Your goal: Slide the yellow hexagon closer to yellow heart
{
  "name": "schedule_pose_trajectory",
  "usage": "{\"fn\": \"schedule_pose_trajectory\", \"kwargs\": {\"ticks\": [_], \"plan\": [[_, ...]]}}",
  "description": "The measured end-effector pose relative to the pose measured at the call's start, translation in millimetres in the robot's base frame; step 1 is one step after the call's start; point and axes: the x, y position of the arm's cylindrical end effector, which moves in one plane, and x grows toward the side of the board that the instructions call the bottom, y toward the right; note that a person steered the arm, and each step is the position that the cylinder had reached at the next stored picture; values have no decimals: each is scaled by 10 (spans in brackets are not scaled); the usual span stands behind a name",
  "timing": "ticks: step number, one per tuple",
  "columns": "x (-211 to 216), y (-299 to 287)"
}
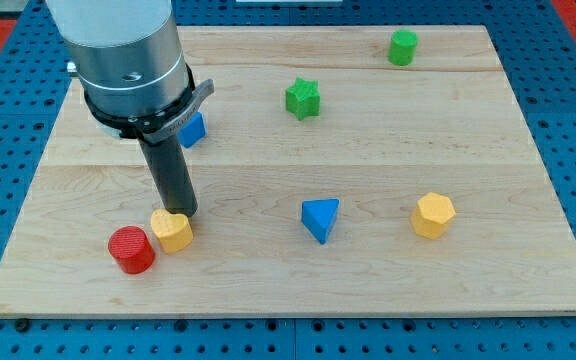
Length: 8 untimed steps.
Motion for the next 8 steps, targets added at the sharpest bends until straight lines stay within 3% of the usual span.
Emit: {"fn": "schedule_pose_trajectory", "kwargs": {"ticks": [1, 3, 4, 8], "plan": [[-238, 894], [-324, 2820], [-207, 3193], [426, 2374]]}}
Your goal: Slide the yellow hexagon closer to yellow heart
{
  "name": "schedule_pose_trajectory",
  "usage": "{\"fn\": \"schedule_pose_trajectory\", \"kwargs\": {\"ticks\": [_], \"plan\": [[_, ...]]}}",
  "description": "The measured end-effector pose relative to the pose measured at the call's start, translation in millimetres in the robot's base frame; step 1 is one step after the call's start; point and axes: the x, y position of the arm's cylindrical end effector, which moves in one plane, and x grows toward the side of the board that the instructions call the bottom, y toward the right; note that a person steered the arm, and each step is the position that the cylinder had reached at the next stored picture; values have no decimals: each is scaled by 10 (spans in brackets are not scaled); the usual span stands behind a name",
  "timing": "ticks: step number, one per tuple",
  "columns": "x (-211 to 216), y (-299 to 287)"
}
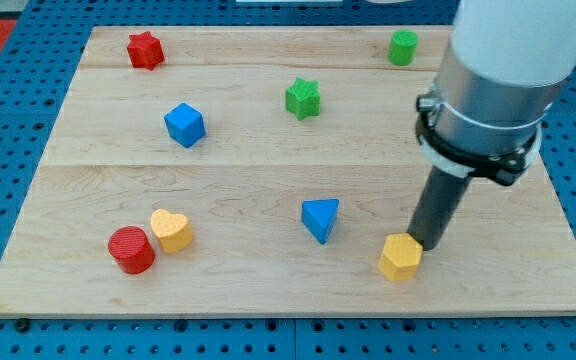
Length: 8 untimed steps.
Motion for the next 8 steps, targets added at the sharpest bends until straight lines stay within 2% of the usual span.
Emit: {"fn": "schedule_pose_trajectory", "kwargs": {"ticks": [1, 3, 4, 6, 8], "plan": [[125, 84], [358, -443], [490, -424], [321, -1270], [406, -1425]]}}
